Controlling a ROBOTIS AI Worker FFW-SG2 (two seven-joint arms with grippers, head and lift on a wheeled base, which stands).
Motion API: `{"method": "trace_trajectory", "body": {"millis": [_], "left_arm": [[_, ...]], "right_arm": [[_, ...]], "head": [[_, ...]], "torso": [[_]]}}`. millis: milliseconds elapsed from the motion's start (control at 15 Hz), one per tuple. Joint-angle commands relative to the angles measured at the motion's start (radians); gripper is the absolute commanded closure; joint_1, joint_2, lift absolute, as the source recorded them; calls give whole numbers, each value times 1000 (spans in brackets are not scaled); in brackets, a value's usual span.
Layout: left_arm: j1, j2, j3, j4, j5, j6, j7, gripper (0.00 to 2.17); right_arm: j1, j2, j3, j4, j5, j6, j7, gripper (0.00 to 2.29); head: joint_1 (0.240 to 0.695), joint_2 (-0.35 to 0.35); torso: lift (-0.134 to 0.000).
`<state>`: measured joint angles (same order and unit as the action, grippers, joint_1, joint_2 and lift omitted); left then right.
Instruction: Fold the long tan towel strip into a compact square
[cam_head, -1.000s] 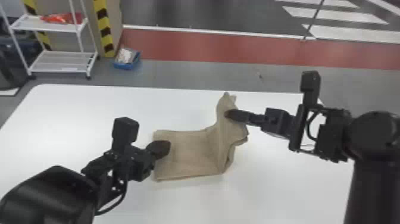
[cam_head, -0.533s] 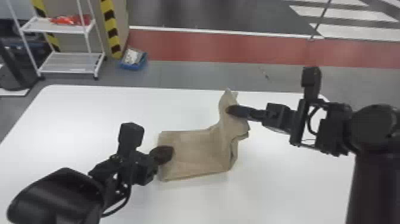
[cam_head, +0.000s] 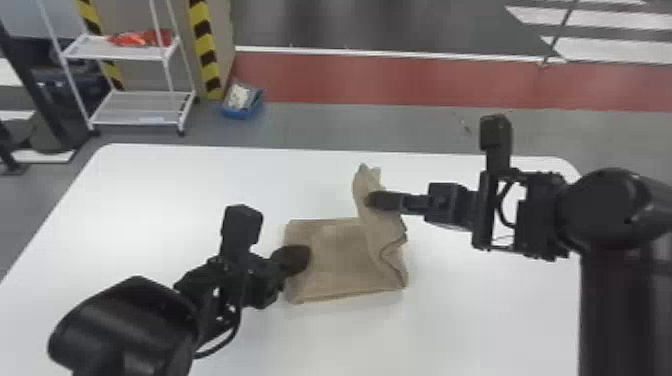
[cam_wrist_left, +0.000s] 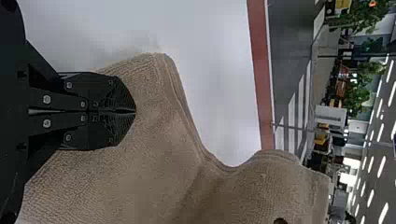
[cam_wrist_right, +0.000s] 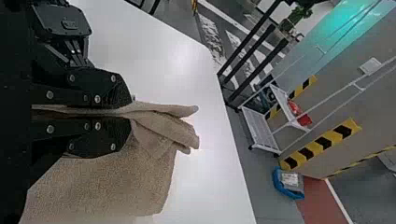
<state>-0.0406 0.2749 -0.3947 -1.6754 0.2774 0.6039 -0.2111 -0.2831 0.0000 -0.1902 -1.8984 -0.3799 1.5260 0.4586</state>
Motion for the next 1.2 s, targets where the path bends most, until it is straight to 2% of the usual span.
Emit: {"method": "trace_trajectory", "body": {"millis": [0, 600, 1133], "left_arm": [[-1, -3, -6, 5, 0, 0, -1, 1973], [-2, -13, -18, 11, 5, 0, -4, 1973], [8, -8, -16, 6, 6, -3, -5, 1973]], "right_arm": [[-1, 1, 24, 33, -5, -8, 0, 1055], [5, 1, 124, 76, -40, -91, -44, 1055], [27, 1, 141, 124, -70, -122, -44, 954]], "head": [[695, -57], [695, -23], [695, -4]], "torso": [[-124], [-124], [-124]]}}
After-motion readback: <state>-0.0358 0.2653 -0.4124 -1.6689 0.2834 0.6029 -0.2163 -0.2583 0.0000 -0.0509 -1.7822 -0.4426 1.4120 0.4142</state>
